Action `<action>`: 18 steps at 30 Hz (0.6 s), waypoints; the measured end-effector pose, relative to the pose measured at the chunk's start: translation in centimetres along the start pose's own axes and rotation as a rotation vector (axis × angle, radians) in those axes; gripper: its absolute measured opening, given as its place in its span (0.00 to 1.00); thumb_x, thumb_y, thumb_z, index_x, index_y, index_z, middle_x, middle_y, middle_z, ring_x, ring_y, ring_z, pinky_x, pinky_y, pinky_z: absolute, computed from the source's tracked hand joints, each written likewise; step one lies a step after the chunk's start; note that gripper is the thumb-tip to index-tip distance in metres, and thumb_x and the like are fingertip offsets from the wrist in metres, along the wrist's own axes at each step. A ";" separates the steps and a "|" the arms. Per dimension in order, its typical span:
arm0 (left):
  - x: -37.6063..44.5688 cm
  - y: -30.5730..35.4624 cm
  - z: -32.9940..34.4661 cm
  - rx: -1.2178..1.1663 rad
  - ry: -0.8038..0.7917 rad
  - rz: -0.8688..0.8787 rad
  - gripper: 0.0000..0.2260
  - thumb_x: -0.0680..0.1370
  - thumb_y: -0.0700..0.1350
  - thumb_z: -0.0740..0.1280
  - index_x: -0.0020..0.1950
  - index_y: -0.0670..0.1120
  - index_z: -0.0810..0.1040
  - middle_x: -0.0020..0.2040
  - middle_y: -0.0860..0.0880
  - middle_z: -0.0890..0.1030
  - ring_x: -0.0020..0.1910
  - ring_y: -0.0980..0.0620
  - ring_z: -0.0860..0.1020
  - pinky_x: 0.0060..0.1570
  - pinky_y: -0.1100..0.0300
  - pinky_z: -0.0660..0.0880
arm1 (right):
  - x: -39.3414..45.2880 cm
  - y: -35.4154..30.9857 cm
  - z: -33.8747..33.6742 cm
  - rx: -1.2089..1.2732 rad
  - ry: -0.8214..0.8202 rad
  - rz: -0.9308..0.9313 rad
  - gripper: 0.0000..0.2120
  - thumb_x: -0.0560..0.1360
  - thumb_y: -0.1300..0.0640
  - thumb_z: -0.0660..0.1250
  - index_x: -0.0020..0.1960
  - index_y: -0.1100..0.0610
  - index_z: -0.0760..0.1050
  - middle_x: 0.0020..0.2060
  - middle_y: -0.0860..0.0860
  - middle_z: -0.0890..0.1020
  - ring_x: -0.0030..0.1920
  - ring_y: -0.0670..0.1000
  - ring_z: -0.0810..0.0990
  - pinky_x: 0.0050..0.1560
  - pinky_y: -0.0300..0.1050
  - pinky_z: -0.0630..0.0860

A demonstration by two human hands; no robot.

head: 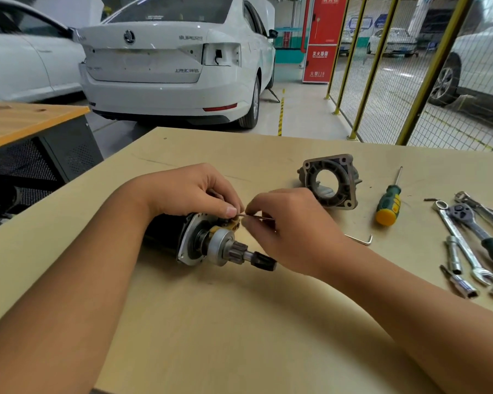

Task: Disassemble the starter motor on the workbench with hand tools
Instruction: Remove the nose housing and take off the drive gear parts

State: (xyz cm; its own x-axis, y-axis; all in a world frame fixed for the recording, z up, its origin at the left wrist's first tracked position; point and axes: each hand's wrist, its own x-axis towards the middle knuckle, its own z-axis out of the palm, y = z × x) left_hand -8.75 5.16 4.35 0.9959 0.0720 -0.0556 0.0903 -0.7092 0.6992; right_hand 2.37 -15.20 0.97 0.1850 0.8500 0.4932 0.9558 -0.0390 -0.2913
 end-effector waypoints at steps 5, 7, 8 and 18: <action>0.0 0.0 0.0 -0.009 0.011 -0.022 0.07 0.81 0.39 0.71 0.49 0.49 0.88 0.52 0.49 0.87 0.54 0.49 0.84 0.57 0.56 0.77 | 0.0 1.1 -0.4 0.694 -0.139 0.395 0.26 0.73 0.34 0.63 0.35 0.57 0.81 0.26 0.52 0.79 0.26 0.46 0.74 0.31 0.43 0.67; 0.0 0.1 0.1 0.000 -0.008 -0.029 0.09 0.81 0.39 0.71 0.47 0.52 0.87 0.54 0.48 0.87 0.56 0.48 0.83 0.60 0.53 0.77 | -0.1 1.6 -0.5 0.843 -0.279 0.424 0.22 0.74 0.41 0.66 0.33 0.57 0.81 0.25 0.54 0.78 0.25 0.47 0.72 0.28 0.39 0.66; 0.0 0.2 0.1 0.003 -0.019 -0.032 0.10 0.81 0.39 0.70 0.47 0.53 0.87 0.54 0.47 0.87 0.56 0.47 0.83 0.61 0.51 0.77 | -0.2 1.7 -0.5 0.883 -0.320 0.411 0.20 0.74 0.43 0.68 0.33 0.57 0.81 0.25 0.54 0.77 0.24 0.49 0.71 0.27 0.39 0.65; -0.4 0.9 0.2 -0.005 -0.016 -0.048 0.16 0.82 0.40 0.70 0.40 0.59 0.87 0.54 0.47 0.87 0.55 0.50 0.84 0.56 0.59 0.77 | -0.5 1.0 0.5 0.693 -0.319 0.332 0.20 0.78 0.48 0.71 0.34 0.59 0.76 0.22 0.49 0.72 0.23 0.48 0.68 0.24 0.38 0.63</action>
State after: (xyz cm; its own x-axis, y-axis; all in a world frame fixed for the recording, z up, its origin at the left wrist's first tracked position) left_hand -9.06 4.37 4.81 0.9905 0.0945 -0.1000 0.1376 -0.7016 0.6992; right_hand 3.17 -15.36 0.03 0.2588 0.9636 0.0670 0.4862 -0.0700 -0.8710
